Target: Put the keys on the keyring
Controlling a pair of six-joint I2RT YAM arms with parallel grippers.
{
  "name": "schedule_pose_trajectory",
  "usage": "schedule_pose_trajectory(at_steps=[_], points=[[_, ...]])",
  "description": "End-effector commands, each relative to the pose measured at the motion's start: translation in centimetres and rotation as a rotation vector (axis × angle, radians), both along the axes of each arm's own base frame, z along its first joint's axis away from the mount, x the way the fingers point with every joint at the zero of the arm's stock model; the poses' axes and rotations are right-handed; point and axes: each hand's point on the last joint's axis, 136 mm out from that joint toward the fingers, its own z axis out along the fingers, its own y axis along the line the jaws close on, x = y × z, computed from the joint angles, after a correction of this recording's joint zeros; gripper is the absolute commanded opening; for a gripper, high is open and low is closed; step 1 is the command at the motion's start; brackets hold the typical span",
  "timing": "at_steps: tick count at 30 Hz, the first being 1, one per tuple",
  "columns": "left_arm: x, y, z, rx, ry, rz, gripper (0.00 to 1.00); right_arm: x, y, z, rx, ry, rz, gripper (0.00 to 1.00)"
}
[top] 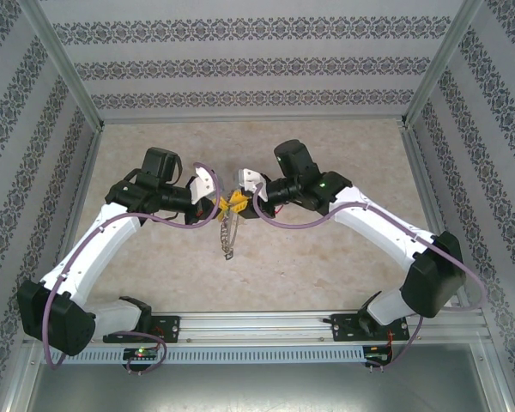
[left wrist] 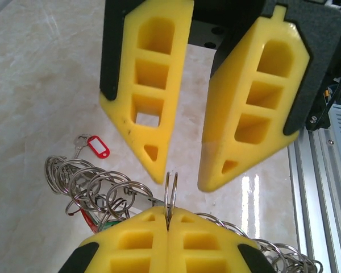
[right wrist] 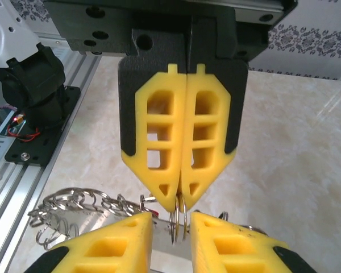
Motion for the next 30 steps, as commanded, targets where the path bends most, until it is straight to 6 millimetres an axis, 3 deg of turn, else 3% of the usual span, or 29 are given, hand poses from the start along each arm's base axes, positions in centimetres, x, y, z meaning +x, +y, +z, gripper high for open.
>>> schedule_pose_trajectory(at_steps=[1,5,10,15,17,24,27,30], points=[[-0.8,-0.6,1.3,-0.028,-0.039,-0.054,0.00,-0.3,0.6,0.2,-0.007,0.004,0.031,0.25],[-1.1,-0.7,1.5,-0.042,-0.045,-0.061,0.00,-0.2,1.0,0.2,-0.005,0.008,0.034,0.24],[-1.2,-0.8,1.6,-0.048,-0.044,-0.064,0.00,-0.3,1.1,0.4,-0.002,0.024,0.042,0.00],[-0.9,-0.7,1.5,-0.044,-0.038,-0.046,0.00,-0.1,1.0,1.1,0.028,0.050,0.029,0.00],[-0.8,-0.7,1.7,-0.057,-0.033,-0.035,0.07,0.3,1.0,1.8,0.068,0.091,0.010,0.00],[-0.9,-0.4,1.3,-0.103,-0.067,0.019,0.18,1.8,0.5,5.7,0.288,0.084,-0.089,0.00],[-1.2,-0.3,2.2,-0.122,-0.100,0.024,0.19,2.2,0.1,8.2,0.363,0.066,-0.130,0.00],[-1.4,-0.1,3.0,-0.134,-0.134,0.027,0.21,2.3,-0.3,9.5,0.411,0.050,-0.162,0.00]])
